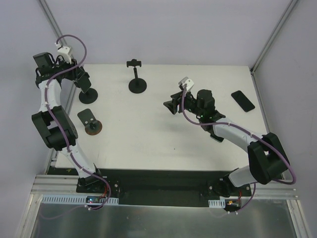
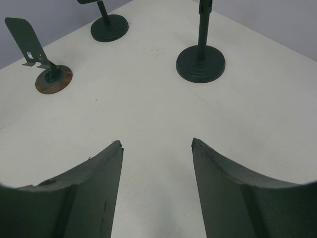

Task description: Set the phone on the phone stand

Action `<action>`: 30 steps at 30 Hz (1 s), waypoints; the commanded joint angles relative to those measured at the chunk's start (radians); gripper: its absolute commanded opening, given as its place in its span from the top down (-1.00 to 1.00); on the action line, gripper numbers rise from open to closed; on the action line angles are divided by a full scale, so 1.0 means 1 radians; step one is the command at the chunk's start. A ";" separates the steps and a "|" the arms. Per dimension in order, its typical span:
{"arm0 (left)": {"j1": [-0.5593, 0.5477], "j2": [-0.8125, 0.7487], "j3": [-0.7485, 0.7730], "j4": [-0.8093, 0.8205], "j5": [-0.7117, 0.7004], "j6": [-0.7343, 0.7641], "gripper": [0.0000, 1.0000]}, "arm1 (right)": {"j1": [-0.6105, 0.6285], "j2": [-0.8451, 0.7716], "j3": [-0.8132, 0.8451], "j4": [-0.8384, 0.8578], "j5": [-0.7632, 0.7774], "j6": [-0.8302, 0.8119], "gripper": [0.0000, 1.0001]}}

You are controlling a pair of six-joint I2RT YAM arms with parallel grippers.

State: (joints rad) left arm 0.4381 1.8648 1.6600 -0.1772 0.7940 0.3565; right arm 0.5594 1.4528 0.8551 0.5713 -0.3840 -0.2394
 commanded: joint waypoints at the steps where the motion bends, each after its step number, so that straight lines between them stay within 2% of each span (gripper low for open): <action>1: 0.010 -0.039 0.080 0.090 0.013 -0.002 0.10 | -0.009 0.004 0.051 0.067 -0.039 0.017 -0.21; 3: 0.010 -0.059 0.067 0.104 0.005 -0.033 -0.12 | -0.010 0.007 0.055 0.067 -0.047 0.020 -0.21; 5: 0.010 -0.087 0.041 0.131 -0.012 -0.066 -0.83 | -0.012 0.008 0.055 0.068 -0.052 0.023 -0.21; 7: 0.010 -0.137 -0.015 0.174 -0.048 -0.111 -0.98 | -0.016 0.003 0.052 0.068 -0.052 0.023 -0.21; 11: 0.008 -0.297 -0.202 0.312 -0.193 -0.226 -0.98 | -0.021 -0.005 0.044 0.075 -0.055 0.026 -0.21; 12: 0.010 -0.382 -0.312 0.346 -0.212 -0.273 -0.98 | -0.027 -0.006 0.042 0.075 -0.056 0.028 -0.21; 13: 0.008 -0.426 -0.360 0.367 -0.245 -0.299 -0.99 | -0.027 -0.011 0.041 0.078 -0.059 0.031 -0.21; 18: 0.007 -0.735 -0.670 0.424 -0.380 -0.393 -0.98 | -0.042 -0.029 0.016 0.094 -0.067 0.041 -0.22; 19: 0.007 -0.765 -0.687 0.397 -0.397 -0.401 -0.98 | -0.046 -0.038 0.012 0.107 -0.070 0.045 -0.22; 24: 0.008 -0.840 -0.816 0.228 -0.397 -0.344 -0.96 | -0.056 -0.054 -0.013 0.134 -0.088 0.063 -0.22; 25: 0.008 -0.836 -0.831 0.202 -0.382 -0.329 -0.73 | -0.055 -0.058 -0.016 0.151 -0.101 0.066 -0.22; 27: -0.001 -0.848 -0.883 0.186 -0.381 -0.288 -0.58 | -0.059 -0.058 -0.021 0.165 -0.121 0.072 -0.23; 29: -0.002 -0.854 -0.899 0.153 -0.366 -0.255 -0.58 | -0.064 -0.060 -0.028 0.194 -0.170 0.072 -0.24; 30: -0.013 -0.862 -0.910 0.141 -0.375 -0.191 -0.62 | -0.064 -0.065 -0.033 0.206 -0.183 0.074 -0.25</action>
State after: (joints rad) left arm 0.4393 1.0172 0.7929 0.0551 0.4320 0.0452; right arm 0.5045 1.4372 0.8352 0.6544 -0.4698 -0.1833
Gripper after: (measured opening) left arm 0.790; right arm 0.615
